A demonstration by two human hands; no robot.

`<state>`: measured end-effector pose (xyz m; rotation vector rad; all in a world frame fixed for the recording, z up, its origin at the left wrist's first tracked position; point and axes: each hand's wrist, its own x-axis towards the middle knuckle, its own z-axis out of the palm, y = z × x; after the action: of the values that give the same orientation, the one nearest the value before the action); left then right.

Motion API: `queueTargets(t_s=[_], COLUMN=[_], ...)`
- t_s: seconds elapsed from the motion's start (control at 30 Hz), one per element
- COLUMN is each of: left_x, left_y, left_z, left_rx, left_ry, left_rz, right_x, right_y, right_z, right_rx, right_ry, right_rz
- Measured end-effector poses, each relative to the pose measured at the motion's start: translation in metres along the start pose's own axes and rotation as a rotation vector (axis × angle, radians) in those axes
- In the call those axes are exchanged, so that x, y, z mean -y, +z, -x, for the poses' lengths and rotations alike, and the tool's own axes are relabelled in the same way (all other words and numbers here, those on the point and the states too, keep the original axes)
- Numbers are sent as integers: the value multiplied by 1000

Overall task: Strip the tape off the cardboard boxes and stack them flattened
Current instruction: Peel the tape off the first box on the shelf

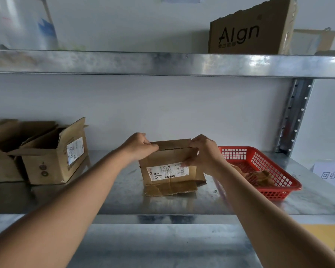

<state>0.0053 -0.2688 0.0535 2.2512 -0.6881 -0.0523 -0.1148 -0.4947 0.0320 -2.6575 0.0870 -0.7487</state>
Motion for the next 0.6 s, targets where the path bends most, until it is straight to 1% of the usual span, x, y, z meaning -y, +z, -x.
queueTargets(t_s=[0.1, 0.17, 0.23, 0.3, 0.33, 0.4, 0.47, 0.57, 0.6], left_x=[-4, -4, -4, -3, -2, 2, 6, 14, 17], left_y=[1, 5, 8, 13, 15, 18, 22, 27, 29], left_z=[11, 15, 17, 17, 17, 18, 20, 26, 28], left_rx=[192, 228, 188, 172, 176, 175, 148, 59, 15], left_ry=[-135, -146, -114, -91, -77, -27, 26, 119, 157], left_rz=[67, 15, -47, -58, -57, -83, -134, -196, -192], right_x=[-1, 1, 3, 8, 9, 9, 9, 12, 14], right_y=[2, 2, 2, 1, 2, 2, -1, -3, -4], right_z=[5, 10, 16, 20, 20, 15, 10, 8, 7], right_rx=[-74, -57, -41, -39, -56, -89, -70, -2, -5], right_ry=[-7, -46, -19, 81, 132, 217, 279, 328, 338], right_rz=[-51, -82, -175, -338, -377, -309, -258, -332, -349])
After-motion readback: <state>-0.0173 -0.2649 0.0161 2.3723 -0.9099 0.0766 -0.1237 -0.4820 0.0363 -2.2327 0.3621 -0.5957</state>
